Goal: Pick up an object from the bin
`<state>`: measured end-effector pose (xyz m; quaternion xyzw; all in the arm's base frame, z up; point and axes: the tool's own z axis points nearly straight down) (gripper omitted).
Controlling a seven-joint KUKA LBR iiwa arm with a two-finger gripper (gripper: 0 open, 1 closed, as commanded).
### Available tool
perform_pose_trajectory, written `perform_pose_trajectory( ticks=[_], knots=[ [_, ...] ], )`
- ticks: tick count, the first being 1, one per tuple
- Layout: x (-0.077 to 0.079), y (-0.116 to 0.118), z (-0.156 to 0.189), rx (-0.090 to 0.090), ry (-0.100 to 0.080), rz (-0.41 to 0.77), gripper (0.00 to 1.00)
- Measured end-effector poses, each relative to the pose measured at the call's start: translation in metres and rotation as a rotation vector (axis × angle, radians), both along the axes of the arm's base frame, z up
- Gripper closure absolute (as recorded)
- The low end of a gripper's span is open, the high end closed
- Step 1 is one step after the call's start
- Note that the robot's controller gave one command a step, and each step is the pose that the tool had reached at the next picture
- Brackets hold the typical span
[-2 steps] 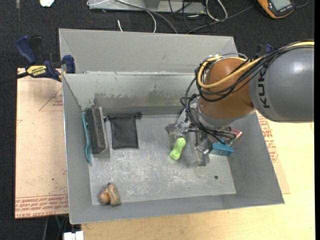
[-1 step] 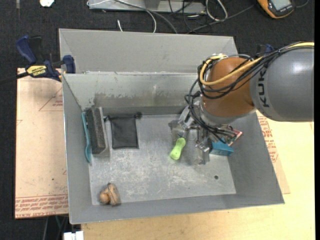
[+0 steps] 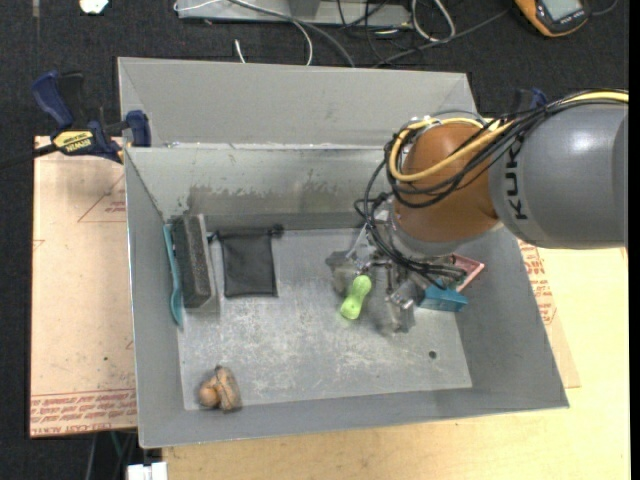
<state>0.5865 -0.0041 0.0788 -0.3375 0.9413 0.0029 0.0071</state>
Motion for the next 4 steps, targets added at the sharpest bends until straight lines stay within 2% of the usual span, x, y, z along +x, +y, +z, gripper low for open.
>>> perform_pose_trajectory(
  ticks=[1, 2, 3, 4],
  knots=[
    [0.001, 0.011, -0.001, 0.003, -0.01, -0.12, 1.0],
    [0.001, 0.011, -0.001, 0.003, -0.01, -0.119, 1.0],
    [0.001, 0.009, -0.002, 0.002, -0.012, 0.007, 1.0],
    [0.015, 0.003, -0.005, -0.002, -0.015, 0.224, 1.0]
  ],
)
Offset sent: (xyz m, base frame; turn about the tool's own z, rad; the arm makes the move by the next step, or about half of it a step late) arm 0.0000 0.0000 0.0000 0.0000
